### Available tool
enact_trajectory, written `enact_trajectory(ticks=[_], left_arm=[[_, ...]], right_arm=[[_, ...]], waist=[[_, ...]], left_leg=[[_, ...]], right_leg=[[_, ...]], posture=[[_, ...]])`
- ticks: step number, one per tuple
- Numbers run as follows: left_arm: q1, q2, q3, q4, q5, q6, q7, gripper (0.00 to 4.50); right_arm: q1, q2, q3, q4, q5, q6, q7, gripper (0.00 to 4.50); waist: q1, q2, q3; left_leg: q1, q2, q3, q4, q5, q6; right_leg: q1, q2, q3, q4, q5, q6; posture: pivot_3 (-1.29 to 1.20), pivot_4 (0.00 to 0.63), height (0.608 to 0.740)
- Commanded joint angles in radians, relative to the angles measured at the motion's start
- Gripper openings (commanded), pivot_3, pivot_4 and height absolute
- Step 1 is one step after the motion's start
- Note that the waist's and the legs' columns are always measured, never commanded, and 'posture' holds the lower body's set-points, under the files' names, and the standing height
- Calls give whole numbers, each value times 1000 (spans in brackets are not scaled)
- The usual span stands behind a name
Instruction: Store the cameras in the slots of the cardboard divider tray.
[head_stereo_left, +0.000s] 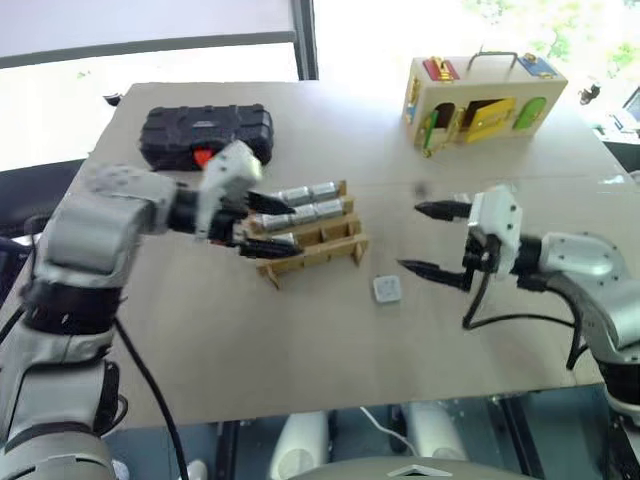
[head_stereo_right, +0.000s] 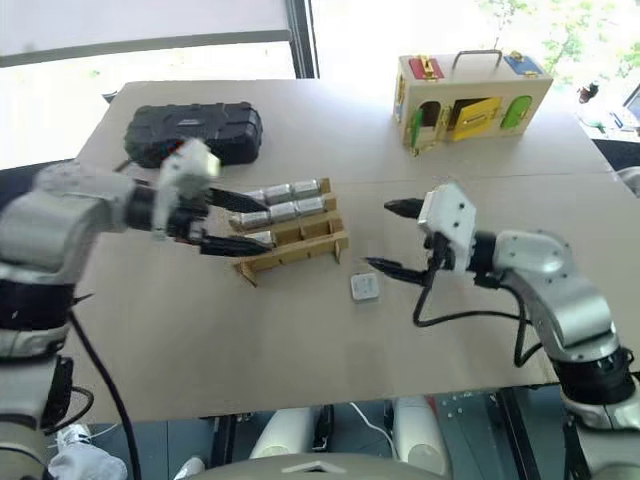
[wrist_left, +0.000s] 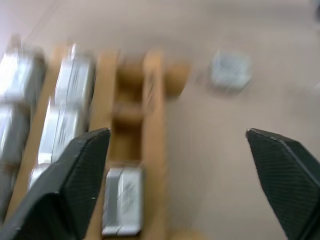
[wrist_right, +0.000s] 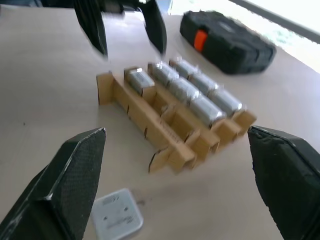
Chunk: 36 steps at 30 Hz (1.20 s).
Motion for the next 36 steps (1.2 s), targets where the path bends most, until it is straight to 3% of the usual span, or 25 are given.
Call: enact_trajectory(ticks=[1,2,5,8,11,19,27,30,36], left_arm=[[188,-32,199,-111,-160,30,10,4311],[219,-33,233,-126,-219,79,6,4311],[421,-36,256,-194,-147,-107,-1,4412],[478,-85,299,-225,-199,-105,74,4412],[544,-75,313,-249,-219,-118,73,4412],[569,-42,307,-273,-249,-132,97,4412],[608,-17,322,-285,-273,-171,91,4412],[619,-16,320,-290,-276,-181,97,4500],[629,-22,308,-298,-277,-199,116,4500]], right_arm=[[37,108,35,-94,22,176,-185,4500],[47,139,37,-104,31,203,-214,4500],[87,221,91,-135,-2,286,-319,4500],[99,270,114,-152,-34,373,-420,4500],[104,303,133,-172,-25,491,-475,4500],[106,385,148,-166,-69,689,-625,4500],[113,380,155,-167,-84,727,-643,4500],[106,348,155,-184,-80,741,-626,3256],[110,287,160,-213,-59,756,-584,3256]], waist=[[-8,-1,-1],[-8,-1,-1],[2,-1,0],[16,-2,-1],[22,-4,-2],[21,-3,-2],[21,-3,-2],[21,-3,-2],[21,-3,-2]], left_leg=[[1,0,1,0,0,0],[2,1,1,-1,0,0],[1,2,-1,0,-1,1],[2,0,-1,1,-1,1],[4,0,0,2,-1,1],[4,0,-1,-1,-1,1],[5,-1,0,-1,-1,1],[5,-1,0,-1,-1,1],[4,-1,-1,-1,-1,1]], right_leg=[[0,0,1,0,0,0],[1,0,1,0,0,0],[0,2,0,0,0,0],[2,-1,0,0,-2,-4],[4,-2,0,-1,-2,-4],[4,-1,-1,-1,-2,-5],[4,-1,-1,-1,-2,-4],[4,-1,-1,-1,-3,-4],[4,-1,-2,-2,-3,-4]], posture=[[0,150,740],[0,150,740],[0,150,740],[0,150,740],[0,150,740],[0,150,740],[0,150,740],[0,150,740],[0,150,740]])
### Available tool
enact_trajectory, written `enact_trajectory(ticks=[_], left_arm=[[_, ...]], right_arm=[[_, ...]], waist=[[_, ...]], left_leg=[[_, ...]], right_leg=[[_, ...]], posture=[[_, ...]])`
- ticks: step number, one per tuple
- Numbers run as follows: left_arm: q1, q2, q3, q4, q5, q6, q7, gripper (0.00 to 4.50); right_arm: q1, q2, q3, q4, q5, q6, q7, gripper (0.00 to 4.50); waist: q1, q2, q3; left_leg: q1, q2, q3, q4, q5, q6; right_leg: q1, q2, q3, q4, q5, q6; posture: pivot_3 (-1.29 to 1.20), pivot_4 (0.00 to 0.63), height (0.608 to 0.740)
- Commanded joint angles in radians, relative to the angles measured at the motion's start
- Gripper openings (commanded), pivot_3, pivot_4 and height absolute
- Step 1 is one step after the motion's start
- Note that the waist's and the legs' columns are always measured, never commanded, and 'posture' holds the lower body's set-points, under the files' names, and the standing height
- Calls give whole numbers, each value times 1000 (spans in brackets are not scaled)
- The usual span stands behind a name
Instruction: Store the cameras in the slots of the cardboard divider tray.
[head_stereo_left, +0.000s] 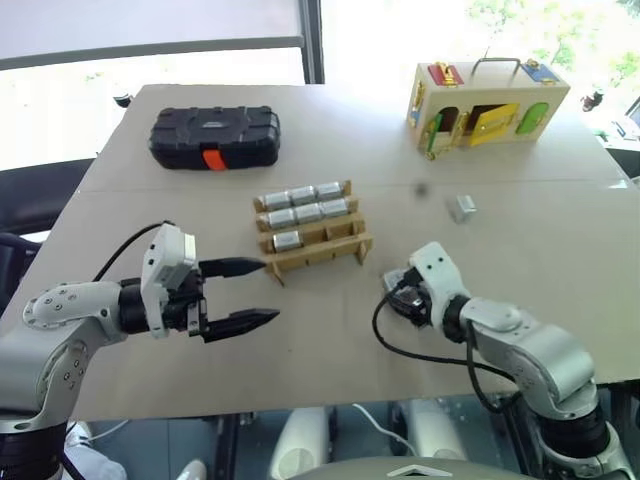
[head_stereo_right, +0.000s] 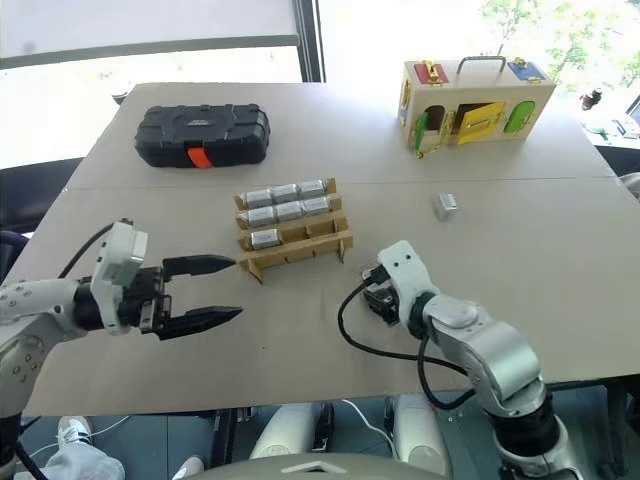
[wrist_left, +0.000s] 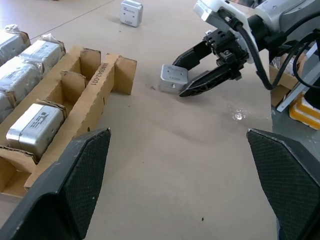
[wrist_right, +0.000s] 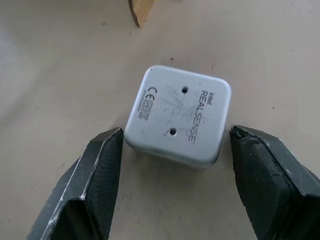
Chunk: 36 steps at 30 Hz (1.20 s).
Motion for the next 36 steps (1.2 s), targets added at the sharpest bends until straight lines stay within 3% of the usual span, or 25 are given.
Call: enact_trajectory(ticks=[1,3,6,7,16,17,18,21,29,32,35,36], left_arm=[[3,5,8,-33,-11,-27,13,4500],[8,4,5,-38,-11,-32,17,4500],[12,5,4,-40,-17,-35,22,4500],[12,6,5,-40,-18,-35,23,4500],[7,13,-2,-37,-19,-42,29,4500],[5,13,-5,-36,-20,-42,30,4500],[4,13,-7,-36,-20,-42,31,4500],[5,13,-13,-38,-20,-44,33,4500],[-3,18,-22,-34,-23,-45,32,4500],[-6,24,-22,-31,-26,-46,28,4500],[-5,30,-24,-29,-28,-56,9,4500],[-7,32,-25,-28,-28,-62,1,4500]], right_arm=[[8,-25,8,-20,7,1,20,3256],[7,-34,15,-11,1,-18,25,3256],[2,-33,18,8,-6,-42,26,2467],[-2,-21,10,12,2,-42,28,2016],[-10,62,-27,17,43,-25,36,2016],[-10,67,-33,20,44,-28,35,2817],[-10,70,-38,22,45,-30,34,3313],[-12,70,-33,17,41,-25,31,4438],[-25,136,-52,46,47,0,6,4438],[-25,149,-53,62,31,-7,-12,3751],[-25,144,-53,70,18,-19,-17,2230],[-25,133,-49,69,14,-26,-14,1951]], waist=[[0,0,0],[0,0,0],[-1,0,0],[-2,0,0],[-23,0,0],[-24,0,0],[-23,0,0],[-23,0,0],[-24,0,0],[-24,0,0],[-25,0,0],[-25,0,0]], left_leg=[[0,0,0,0,0,0],[0,0,0,0,0,0],[0,0,0,0,0,0],[0,0,0,0,0,0],[0,1,0,0,0,0],[0,1,0,0,0,0],[0,1,0,-1,0,0],[0,1,0,-1,0,0],[0,1,-1,-1,0,0],[0,1,0,-1,0,0],[1,1,0,-1,0,0],[1,1,0,-1,0,0]], right_leg=[[0,0,0,0,0,0],[0,0,0,0,0,0],[0,0,0,0,-1,1],[0,0,0,0,-1,2],[0,1,0,0,-1,1],[0,1,0,0,-1,1],[0,1,0,0,-1,1],[0,0,0,0,0,1],[0,1,0,0,0,0],[0,1,0,0,0,0],[0,1,0,0,0,1],[0,1,0,0,-1,1]], posture=[[0,150,740],[0,150,740],[0,150,740],[0,150,740],[0,150,740],[0,150,740],[0,150,740],[0,150,740],[0,150,740],[0,150,740],[0,150,740],[0,150,740]])
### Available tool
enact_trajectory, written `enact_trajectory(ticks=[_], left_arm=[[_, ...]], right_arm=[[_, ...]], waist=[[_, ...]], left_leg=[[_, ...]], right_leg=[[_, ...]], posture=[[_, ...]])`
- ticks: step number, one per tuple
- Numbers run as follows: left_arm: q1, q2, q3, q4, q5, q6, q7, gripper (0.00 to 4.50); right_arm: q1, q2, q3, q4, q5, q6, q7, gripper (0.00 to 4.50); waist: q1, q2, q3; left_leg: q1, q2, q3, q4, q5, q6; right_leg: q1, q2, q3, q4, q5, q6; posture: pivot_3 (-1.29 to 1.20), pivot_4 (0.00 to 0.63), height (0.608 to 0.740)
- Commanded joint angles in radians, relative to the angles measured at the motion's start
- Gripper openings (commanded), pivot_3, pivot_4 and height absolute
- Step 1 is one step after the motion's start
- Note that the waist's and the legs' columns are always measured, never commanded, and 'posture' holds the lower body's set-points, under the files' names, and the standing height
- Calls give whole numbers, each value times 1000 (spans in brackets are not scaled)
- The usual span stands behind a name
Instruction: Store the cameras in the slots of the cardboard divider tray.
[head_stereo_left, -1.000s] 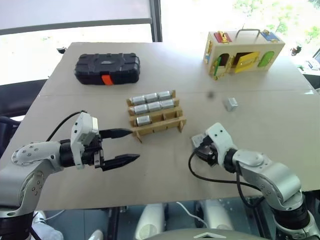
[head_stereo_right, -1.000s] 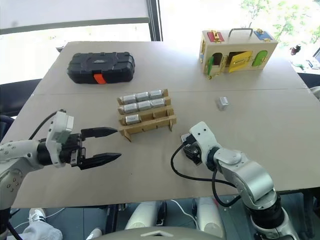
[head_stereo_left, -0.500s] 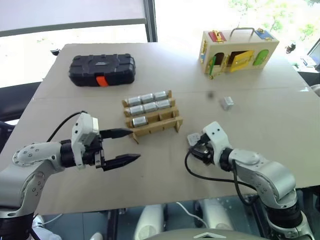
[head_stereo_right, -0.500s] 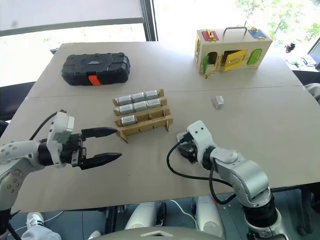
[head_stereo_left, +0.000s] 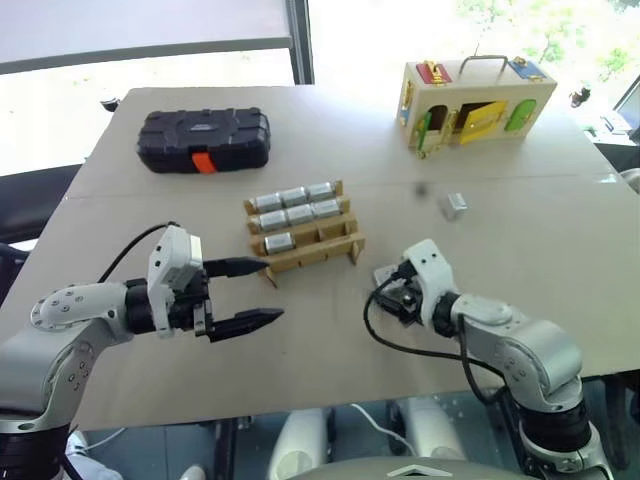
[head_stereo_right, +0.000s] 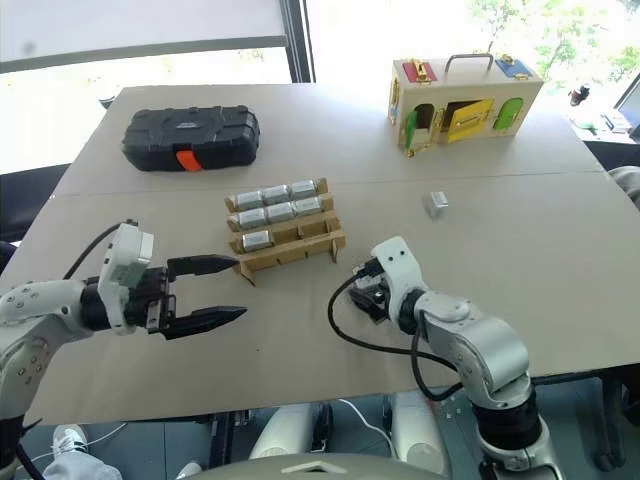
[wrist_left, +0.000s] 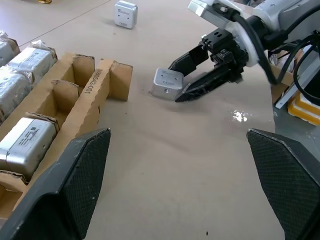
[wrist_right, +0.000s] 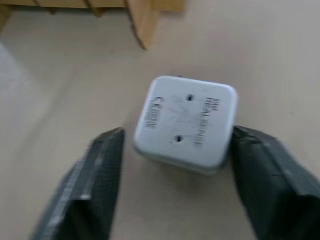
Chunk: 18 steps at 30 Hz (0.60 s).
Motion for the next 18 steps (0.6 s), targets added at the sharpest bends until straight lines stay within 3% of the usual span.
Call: enact_trajectory(ticks=[1,4,7,12,18], left_arm=[[-16,17,4,-23,-17,-30,-28,4500],[-34,20,-3,-11,-22,-33,-37,4500],[-79,0,-10,-4,-77,40,7,4500],[-204,-18,-35,-18,-364,364,202,4500],[-373,-130,-78,74,-616,582,534,4500]], right_arm=[[-7,-32,19,-4,-13,-30,9,1885],[-20,-122,69,-19,-51,-139,55,1885],[-51,-251,133,-27,-132,-382,151,1885],[-135,-434,187,-13,-254,-826,374,1885],[-224,-464,197,79,-327,-1103,500,1885]], waist=[[0,0,0],[2,1,0],[3,2,1],[1,1,2],[3,0,1]], left_leg=[[0,0,0,0,0,0],[0,0,0,0,0,0],[-1,-1,0,0,0,0],[-1,-1,0,0,0,0],[-1,-1,-2,0,0,0]], right_leg=[[0,0,0,0,0,0],[0,0,0,0,0,1],[0,-1,0,-1,-1,1],[0,-1,0,-2,-1,4],[1,0,0,-1,3,4]], posture=[[0,150,740],[0,150,740],[0,150,740],[0,150,740],[0,150,740]])
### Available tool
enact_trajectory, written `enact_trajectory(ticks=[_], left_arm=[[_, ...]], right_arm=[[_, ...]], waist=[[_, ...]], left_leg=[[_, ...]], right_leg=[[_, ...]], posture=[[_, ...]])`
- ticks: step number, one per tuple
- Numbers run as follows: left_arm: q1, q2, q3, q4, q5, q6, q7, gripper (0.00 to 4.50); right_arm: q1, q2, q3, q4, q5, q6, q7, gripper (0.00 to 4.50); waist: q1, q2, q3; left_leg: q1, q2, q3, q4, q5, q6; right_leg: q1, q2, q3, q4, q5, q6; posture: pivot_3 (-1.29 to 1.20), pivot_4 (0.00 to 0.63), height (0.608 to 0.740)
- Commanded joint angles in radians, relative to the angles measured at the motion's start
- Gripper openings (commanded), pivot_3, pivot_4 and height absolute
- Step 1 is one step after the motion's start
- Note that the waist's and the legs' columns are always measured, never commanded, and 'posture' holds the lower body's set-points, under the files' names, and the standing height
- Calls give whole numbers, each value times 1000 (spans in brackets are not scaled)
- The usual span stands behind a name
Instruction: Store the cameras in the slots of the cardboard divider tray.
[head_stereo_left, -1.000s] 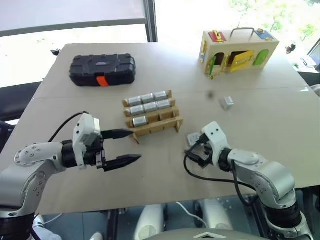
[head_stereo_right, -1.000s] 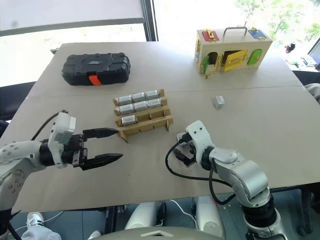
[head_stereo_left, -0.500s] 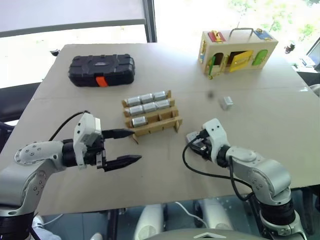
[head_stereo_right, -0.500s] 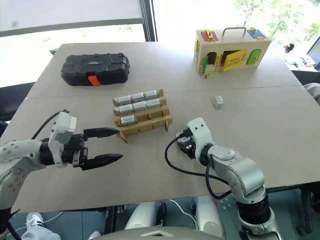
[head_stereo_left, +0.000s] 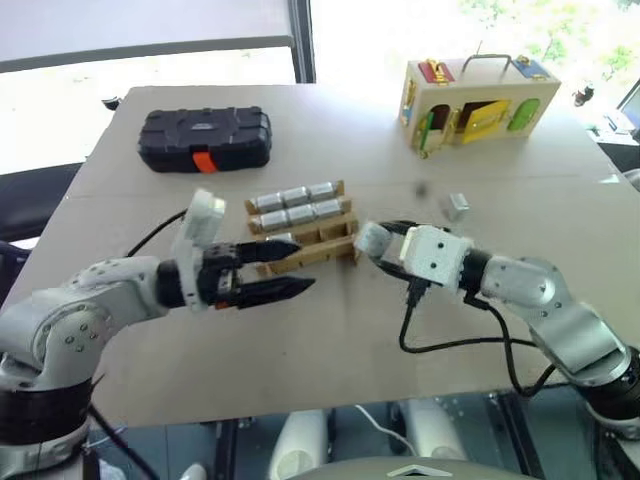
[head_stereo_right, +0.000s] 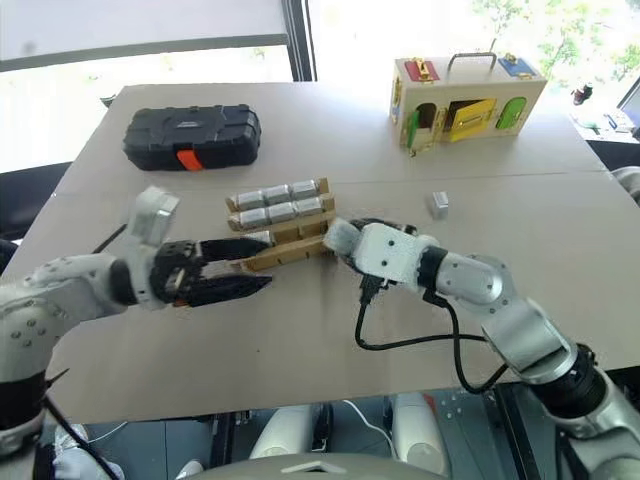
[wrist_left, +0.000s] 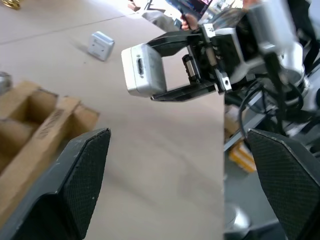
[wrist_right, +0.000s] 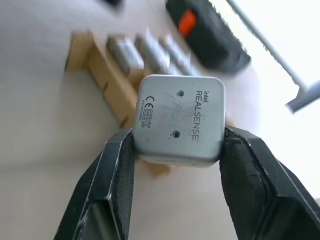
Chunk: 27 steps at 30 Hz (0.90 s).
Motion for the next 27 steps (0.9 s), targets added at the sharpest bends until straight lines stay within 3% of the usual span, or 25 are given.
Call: enact_trajectory(ticks=[1,4,12,15,20,21,24,25,27], left_arm=[[-84,-68,6,61,-168,88,197,4500],[-116,-94,-1,82,-211,113,269,4500],[-154,-165,-62,85,-144,75,323,4500],[-168,-186,-83,89,-120,64,322,3403],[-196,-202,-87,110,-112,62,300,953],[-198,-202,-88,111,-109,62,297,726],[-201,-188,-94,111,-75,51,268,759],[-202,-184,-95,111,-63,46,258,759],[-202,-152,-108,102,13,-3,205,759]], right_arm=[[-38,10,-6,37,-31,-131,61,1885],[-54,32,-13,61,-45,-160,80,1885],[-81,77,-17,68,-69,-173,116,1885],[-86,93,-15,68,-77,-173,124,1885],[-88,115,-15,66,-85,-165,139,1885],[-88,117,-16,66,-86,-164,142,1883],[-86,119,-34,65,-47,-132,168,1883],[-85,122,-42,65,-37,-123,170,2899],[-71,104,-73,67,-21,-118,180,3908]], waist=[[1,-1,0],[2,-1,0],[3,-1,0],[4,-1,0],[5,-1,0],[5,-1,0],[4,-1,0],[4,-1,0],[4,-1,0]], left_leg=[[0,0,0,1,0,0],[-1,0,0,1,0,0],[0,-1,0,1,3,-5],[-1,-1,0,1,3,-5],[0,-1,0,1,3,-5],[0,-1,0,1,3,-5],[0,-1,0,1,3,-5],[0,-1,0,1,3,-5],[0,-1,0,1,3,-5]], right_leg=[[0,0,0,0,0,0],[0,-1,0,1,1,-1],[0,-1,0,1,1,-1],[0,-1,0,1,1,-1],[0,-1,0,1,1,-2],[0,-1,0,1,1,-2],[0,-1,0,1,1,-2],[0,-1,0,1,1,-2],[0,-1,0,1,1,-2]], posture=[[0,150,740],[0,150,740],[0,150,740],[0,150,740],[0,150,740],[0,150,740],[0,150,740],[0,150,740],[0,150,740]])
